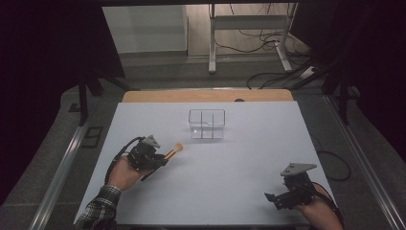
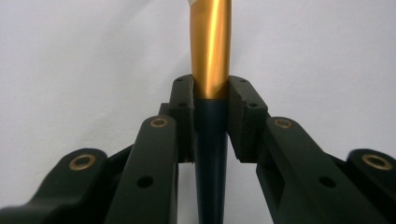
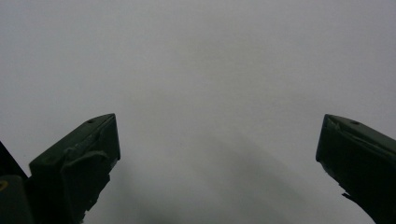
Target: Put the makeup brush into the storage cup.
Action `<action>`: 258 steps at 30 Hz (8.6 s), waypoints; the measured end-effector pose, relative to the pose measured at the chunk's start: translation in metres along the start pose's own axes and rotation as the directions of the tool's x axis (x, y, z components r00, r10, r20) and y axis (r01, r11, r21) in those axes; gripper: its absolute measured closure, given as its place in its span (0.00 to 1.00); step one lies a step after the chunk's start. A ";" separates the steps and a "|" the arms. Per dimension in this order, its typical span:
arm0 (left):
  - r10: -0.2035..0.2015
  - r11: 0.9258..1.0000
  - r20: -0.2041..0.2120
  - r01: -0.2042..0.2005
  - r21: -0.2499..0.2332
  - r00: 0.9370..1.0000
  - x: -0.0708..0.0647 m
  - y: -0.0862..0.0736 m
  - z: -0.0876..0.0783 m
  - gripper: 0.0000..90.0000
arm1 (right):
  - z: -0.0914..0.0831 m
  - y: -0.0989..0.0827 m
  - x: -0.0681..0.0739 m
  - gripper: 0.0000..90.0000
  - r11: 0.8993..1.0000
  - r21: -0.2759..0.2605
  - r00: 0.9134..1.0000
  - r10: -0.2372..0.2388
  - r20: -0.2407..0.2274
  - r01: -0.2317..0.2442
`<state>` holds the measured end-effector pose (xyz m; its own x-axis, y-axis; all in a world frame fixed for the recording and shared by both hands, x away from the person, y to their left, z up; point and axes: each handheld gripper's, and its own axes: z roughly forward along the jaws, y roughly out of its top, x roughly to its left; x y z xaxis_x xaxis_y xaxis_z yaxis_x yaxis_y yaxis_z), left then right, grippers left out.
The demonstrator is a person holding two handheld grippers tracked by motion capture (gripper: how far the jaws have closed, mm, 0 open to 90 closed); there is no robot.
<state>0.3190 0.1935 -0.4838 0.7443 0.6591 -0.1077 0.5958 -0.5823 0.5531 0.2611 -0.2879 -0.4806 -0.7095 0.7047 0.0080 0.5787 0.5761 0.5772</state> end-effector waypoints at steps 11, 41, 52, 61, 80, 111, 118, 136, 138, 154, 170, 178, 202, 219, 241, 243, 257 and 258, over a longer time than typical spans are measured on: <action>-0.002 0.999 -0.004 0.002 -0.053 1.000 -0.013 -0.006 -0.010 0.82 | 0.000 0.000 0.000 0.00 1.000 -0.004 1.000 -0.005 0.002 0.005; -0.020 0.977 0.062 0.032 -0.212 0.998 -0.052 -0.018 -0.028 0.82 | -0.004 0.002 0.001 0.00 0.999 -0.039 1.000 -0.010 0.013 0.010; -0.025 0.962 0.091 0.049 -0.269 0.996 -0.065 -0.019 -0.032 0.82 | -0.005 0.002 0.000 0.00 0.999 -0.054 1.000 -0.005 0.015 0.005; -0.016 0.958 0.101 0.044 -0.283 0.995 -0.075 -0.020 -0.032 0.82 | -0.007 0.003 0.000 0.00 0.997 -0.080 1.000 -0.006 0.005 0.006; -0.030 0.939 0.117 0.068 -0.336 0.993 -0.093 -0.022 -0.035 0.82 | -0.012 0.009 0.003 0.00 0.986 -0.169 1.000 0.009 -0.020 -0.012; 0.022 0.943 0.122 0.019 -0.331 0.992 -0.093 -0.007 -0.018 0.82 | 0.000 0.034 0.013 0.00 0.951 -0.289 0.980 0.056 -0.193 -0.112; 0.030 0.941 0.112 0.009 -0.339 0.993 -0.093 -0.003 -0.017 0.82 | 0.004 0.043 0.017 0.00 0.943 -0.294 0.968 0.085 -0.235 -0.154; 0.033 0.926 0.105 0.009 -0.378 0.994 -0.093 0.003 -0.014 0.82 | 0.017 0.070 0.039 0.01 0.917 -0.356 0.943 0.058 -0.328 -0.181; 0.033 0.925 0.103 0.009 -0.380 0.994 -0.094 0.003 -0.013 0.82 | 0.018 0.072 0.041 0.01 0.916 -0.354 0.938 0.060 -0.341 -0.187; 0.044 0.918 0.106 0.002 -0.397 0.993 -0.098 0.009 -0.010 0.82 | 0.028 0.091 0.058 0.02 0.921 -0.339 0.924 0.053 -0.378 -0.192; 0.061 0.914 0.112 -0.011 -0.405 0.992 -0.105 0.014 -0.003 0.82 | 0.039 0.107 0.074 0.01 0.925 -0.327 0.908 0.044 -0.418 -0.196; 0.071 0.913 0.121 -0.015 -0.407 0.990 -0.109 0.017 0.001 0.82 | 0.043 0.113 0.077 0.01 0.922 -0.328 0.899 0.045 -0.435 -0.205; 0.091 0.914 0.134 -0.029 -0.404 0.987 -0.116 0.021 0.008 0.82 | 0.049 0.122 0.082 0.20 0.921 -0.315 0.883 0.061 -0.465 -0.229; 0.102 0.914 0.125 -0.043 -0.403 0.987 -0.118 0.021 0.008 0.82 | 0.052 0.123 0.078 0.69 0.910 -0.300 0.835 0.085 -0.544 -0.288; 0.073 0.931 0.037 -0.054 -0.360 0.997 -0.112 0.020 0.009 0.21 | 0.052 0.121 0.073 0.76 0.894 -0.265 0.800 0.150 -0.581 -0.360; 0.066 0.936 0.043 -0.047 -0.350 0.997 -0.111 0.020 0.008 0.18 | 0.052 0.121 0.072 0.76 0.893 -0.267 0.802 0.152 -0.578 -0.362; 0.033 0.964 0.057 -0.017 -0.264 0.998 -0.102 0.014 0.007 0.04 | 0.049 0.120 0.068 0.76 0.892 -0.292 0.824 0.141 -0.548 -0.346; 0.030 0.965 0.057 -0.014 -0.262 0.998 -0.101 0.013 0.007 0.04 | 0.048 0.120 0.067 0.76 0.892 -0.292 0.825 0.142 -0.547 -0.347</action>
<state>0.2535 0.1156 -0.4715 0.7780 0.6129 -0.1377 0.4851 -0.4469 0.7516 0.3022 -0.1512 -0.4503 -0.7231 0.4368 0.5351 0.6447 0.1486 0.7499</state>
